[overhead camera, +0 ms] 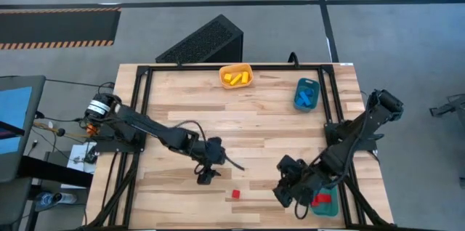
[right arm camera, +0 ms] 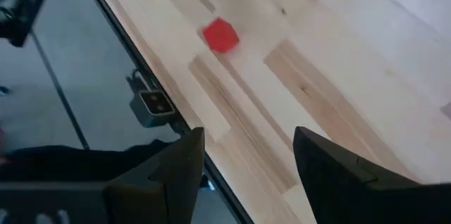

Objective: Sort & place blocks by color
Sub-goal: Put the red block into the green bin

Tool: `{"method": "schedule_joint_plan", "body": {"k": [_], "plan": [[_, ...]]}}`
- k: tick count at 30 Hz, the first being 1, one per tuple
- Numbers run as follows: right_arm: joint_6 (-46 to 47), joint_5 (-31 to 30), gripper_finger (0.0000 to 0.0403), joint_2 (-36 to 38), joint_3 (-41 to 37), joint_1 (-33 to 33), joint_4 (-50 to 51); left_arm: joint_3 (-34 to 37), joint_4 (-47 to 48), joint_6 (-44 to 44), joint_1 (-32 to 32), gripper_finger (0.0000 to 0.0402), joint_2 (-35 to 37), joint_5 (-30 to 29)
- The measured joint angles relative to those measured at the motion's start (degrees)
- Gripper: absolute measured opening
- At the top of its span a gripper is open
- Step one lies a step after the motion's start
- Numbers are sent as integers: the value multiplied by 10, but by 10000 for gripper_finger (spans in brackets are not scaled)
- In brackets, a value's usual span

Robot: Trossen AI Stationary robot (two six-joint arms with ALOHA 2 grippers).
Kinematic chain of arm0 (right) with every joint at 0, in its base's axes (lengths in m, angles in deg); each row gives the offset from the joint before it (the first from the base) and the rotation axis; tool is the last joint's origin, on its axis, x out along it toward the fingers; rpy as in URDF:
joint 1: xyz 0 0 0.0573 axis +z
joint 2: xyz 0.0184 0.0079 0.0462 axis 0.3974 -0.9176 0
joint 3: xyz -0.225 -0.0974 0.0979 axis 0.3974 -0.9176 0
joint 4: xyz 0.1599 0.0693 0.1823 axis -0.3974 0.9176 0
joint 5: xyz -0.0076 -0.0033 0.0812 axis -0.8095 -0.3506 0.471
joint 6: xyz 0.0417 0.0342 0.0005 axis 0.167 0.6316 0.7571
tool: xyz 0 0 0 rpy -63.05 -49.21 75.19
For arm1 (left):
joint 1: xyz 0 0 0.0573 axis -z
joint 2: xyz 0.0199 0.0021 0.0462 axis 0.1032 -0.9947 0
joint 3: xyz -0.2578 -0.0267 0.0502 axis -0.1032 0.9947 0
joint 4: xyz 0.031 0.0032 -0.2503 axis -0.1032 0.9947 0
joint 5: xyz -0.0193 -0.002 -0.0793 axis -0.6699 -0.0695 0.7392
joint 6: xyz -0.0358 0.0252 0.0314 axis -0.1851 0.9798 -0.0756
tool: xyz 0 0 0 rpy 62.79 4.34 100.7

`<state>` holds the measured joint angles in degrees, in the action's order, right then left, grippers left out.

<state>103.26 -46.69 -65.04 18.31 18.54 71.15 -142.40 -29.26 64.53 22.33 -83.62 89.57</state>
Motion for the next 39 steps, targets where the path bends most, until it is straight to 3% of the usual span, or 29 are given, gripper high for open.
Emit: {"method": "schedule_joint_plan", "body": {"k": [12,17,23,31,39], "plan": [[-91,9,239,-36,0,-22,-17,0,4,-133,84,233,-78,-6],[-167,6,239,-33,0,-40,-17,0,-9,-155,121,233,-78,-69],[-228,9,239,-59,0,-55,-32,0,-78,-138,161,233,-90,-126],[-233,28,239,-82,0,-57,-106,0,-159,-138,177,233,-126,-207],[-222,30,239,-80,0,-40,-133,-4,-270,-28,168,233,-163,-214]]}}
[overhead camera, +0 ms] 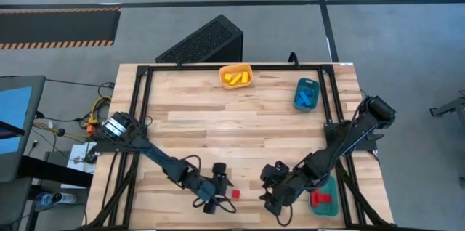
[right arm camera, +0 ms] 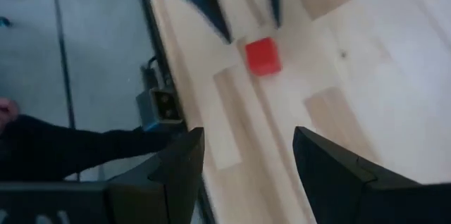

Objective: Sort & place blocks by color
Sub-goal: Put the red block into the green bin

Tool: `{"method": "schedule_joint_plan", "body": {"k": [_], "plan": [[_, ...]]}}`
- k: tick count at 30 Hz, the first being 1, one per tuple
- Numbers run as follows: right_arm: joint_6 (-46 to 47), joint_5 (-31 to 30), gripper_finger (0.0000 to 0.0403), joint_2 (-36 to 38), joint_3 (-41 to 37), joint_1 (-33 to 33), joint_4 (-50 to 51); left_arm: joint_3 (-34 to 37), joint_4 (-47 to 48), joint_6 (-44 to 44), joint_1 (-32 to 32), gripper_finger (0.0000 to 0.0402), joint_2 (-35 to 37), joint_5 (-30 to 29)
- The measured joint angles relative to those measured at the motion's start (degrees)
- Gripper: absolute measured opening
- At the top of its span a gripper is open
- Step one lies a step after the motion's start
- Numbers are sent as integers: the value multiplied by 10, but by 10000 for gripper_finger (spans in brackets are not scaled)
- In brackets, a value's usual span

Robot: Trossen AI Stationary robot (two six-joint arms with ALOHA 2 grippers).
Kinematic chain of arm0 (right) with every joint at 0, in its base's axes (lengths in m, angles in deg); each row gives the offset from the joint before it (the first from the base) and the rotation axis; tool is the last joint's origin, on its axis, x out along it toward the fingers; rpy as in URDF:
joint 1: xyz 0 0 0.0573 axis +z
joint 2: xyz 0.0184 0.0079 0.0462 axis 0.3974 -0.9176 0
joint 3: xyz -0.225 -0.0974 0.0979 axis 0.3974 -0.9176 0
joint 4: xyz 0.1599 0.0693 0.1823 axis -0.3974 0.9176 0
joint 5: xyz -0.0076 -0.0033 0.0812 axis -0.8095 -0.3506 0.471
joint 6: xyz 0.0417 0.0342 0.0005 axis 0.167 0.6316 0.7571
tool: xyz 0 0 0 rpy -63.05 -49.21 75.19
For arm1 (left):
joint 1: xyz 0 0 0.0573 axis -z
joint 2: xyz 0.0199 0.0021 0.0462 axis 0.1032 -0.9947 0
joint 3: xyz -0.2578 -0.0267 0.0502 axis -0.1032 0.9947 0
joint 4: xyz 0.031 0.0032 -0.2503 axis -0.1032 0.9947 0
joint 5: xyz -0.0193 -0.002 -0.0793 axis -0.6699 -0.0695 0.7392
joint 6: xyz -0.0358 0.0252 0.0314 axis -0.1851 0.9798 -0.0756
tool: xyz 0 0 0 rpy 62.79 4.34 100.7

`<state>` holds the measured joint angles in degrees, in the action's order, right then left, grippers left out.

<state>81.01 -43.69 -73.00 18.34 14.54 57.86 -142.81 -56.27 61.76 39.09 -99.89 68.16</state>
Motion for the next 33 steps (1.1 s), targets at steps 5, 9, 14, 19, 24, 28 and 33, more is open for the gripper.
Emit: {"method": "schedule_joint_plan", "body": {"k": [5,9,14,19,24,28,33], "plan": [[17,7,239,1,0,16,2,1,-12,10,-17,233,-10,2],[22,6,239,1,0,25,4,0,-34,16,-30,233,-29,32],[34,6,239,1,0,26,9,-6,-68,16,-35,233,-59,72],[41,5,239,1,0,29,16,-16,-74,7,-35,233,-66,60],[41,4,239,1,0,29,24,-17,-93,22,-42,233,-66,45],[43,4,239,1,0,24,24,-17,-92,22,-48,233,-66,46],[57,-8,239,1,0,24,23,-17,-103,-7,-51,232,-66,22]]}}
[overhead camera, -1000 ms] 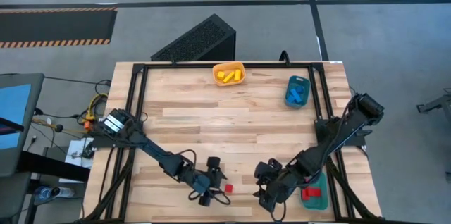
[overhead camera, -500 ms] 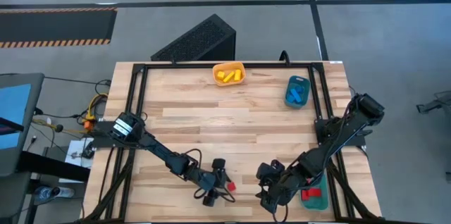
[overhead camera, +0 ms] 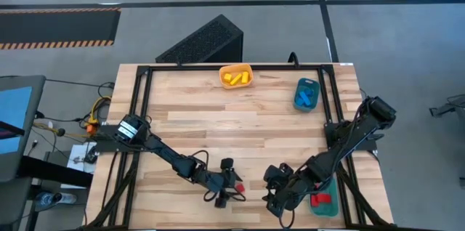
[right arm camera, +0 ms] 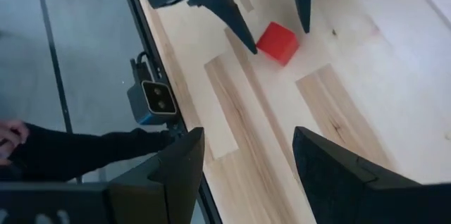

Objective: Sort & place blocks by color
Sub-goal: Put the red block into the green bin

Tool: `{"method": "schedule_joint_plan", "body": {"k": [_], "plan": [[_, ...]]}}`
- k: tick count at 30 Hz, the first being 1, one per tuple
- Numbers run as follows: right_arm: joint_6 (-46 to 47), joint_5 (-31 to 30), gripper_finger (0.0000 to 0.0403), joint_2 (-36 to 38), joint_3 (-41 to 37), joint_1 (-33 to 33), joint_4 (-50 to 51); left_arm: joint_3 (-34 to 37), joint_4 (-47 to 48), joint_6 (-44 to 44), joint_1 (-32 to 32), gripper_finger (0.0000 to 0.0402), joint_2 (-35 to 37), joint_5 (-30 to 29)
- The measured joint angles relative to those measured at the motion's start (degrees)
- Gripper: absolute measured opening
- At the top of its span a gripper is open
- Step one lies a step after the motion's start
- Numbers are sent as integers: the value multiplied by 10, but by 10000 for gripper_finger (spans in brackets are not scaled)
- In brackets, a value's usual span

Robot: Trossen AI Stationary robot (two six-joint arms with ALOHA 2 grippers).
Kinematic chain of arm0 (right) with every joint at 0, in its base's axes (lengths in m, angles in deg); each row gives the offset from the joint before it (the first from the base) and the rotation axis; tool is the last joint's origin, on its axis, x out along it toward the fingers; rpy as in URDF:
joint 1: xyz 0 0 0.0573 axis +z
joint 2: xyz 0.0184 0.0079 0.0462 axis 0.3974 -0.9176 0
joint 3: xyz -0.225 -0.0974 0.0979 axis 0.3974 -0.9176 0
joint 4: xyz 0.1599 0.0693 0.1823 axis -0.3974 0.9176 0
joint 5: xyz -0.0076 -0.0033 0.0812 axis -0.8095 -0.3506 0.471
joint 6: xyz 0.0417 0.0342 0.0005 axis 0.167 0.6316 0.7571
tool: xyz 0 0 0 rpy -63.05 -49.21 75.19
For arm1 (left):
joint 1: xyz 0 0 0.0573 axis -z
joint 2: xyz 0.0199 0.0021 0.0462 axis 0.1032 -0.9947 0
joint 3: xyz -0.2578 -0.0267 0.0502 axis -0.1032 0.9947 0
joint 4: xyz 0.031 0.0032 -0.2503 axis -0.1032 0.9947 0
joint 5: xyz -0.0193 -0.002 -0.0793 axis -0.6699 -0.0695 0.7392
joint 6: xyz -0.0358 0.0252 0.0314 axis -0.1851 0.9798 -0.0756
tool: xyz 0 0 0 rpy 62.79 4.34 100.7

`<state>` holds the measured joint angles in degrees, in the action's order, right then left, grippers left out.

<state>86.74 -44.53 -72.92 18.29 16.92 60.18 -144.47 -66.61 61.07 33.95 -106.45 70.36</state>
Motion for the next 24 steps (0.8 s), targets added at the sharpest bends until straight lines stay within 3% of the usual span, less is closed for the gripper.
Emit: {"method": "schedule_joint_plan", "body": {"k": [4,13,24], "plan": [[6,-13,239,0,0,2,0,0,1,-2,0,210,0,-24],[19,-31,239,0,0,0,15,0,2,-18,-8,97,1,-26],[123,-46,239,0,0,1,102,0,6,-68,-23,5,1,-40]]}}
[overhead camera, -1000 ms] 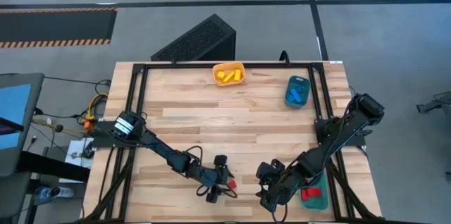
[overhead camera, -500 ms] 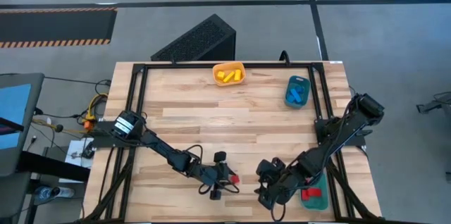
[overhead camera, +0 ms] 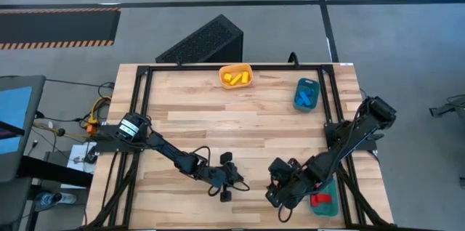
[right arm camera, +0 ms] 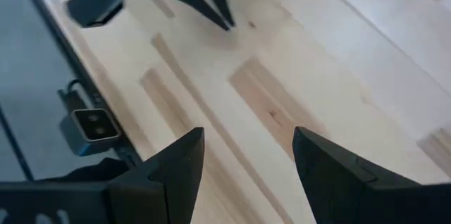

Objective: Sort & place blocks by color
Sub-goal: Put the red block into the green bin

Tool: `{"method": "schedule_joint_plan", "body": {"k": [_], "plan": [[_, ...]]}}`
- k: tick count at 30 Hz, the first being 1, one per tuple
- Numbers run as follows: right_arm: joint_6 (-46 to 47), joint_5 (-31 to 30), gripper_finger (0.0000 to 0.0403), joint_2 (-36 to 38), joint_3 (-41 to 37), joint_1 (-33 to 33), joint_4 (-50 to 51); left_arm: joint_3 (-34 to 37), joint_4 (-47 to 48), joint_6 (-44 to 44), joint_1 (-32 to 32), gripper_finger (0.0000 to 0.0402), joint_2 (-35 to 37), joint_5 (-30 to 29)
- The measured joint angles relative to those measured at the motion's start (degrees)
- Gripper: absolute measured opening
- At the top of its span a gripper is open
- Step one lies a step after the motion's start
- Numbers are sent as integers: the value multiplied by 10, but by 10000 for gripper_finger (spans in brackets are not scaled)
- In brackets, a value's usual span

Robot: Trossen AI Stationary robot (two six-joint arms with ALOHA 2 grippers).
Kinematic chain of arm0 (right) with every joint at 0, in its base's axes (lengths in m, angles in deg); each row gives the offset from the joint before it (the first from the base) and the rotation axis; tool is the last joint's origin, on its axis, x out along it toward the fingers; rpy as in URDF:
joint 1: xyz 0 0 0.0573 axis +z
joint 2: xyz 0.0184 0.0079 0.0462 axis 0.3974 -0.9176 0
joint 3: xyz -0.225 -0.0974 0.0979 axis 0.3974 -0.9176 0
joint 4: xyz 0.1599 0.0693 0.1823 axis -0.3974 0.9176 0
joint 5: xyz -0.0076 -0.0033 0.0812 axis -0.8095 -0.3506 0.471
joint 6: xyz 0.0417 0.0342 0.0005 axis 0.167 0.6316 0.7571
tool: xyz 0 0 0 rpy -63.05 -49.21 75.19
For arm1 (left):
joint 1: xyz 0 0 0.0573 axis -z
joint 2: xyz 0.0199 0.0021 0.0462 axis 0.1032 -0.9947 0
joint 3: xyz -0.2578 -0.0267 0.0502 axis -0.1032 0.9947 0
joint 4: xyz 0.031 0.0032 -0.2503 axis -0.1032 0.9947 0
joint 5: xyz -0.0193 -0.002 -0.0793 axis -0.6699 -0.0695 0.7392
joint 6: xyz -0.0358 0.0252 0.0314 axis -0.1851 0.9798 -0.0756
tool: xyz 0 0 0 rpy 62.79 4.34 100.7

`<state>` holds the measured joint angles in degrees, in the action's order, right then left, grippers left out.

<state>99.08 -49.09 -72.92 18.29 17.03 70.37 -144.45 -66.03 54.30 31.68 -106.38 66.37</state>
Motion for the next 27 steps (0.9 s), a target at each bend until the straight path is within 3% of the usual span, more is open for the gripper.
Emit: {"method": "schedule_joint_plan", "body": {"k": [6,10,13,16,21,27], "plan": [[52,-4,239,12,0,13,68,0,-1,-10,0,15,0,0],[108,-10,239,27,0,27,199,0,-4,-47,0,38,0,0],[119,29,239,27,-7,29,299,0,-4,-57,0,63,0,0],[66,104,239,26,-41,12,303,0,-5,-59,0,91,0,-1],[-105,171,239,22,-80,10,164,0,-12,-59,0,133,0,-1],[-181,199,239,-6,-82,11,248,0,-15,-60,0,165,0,-1]]}}
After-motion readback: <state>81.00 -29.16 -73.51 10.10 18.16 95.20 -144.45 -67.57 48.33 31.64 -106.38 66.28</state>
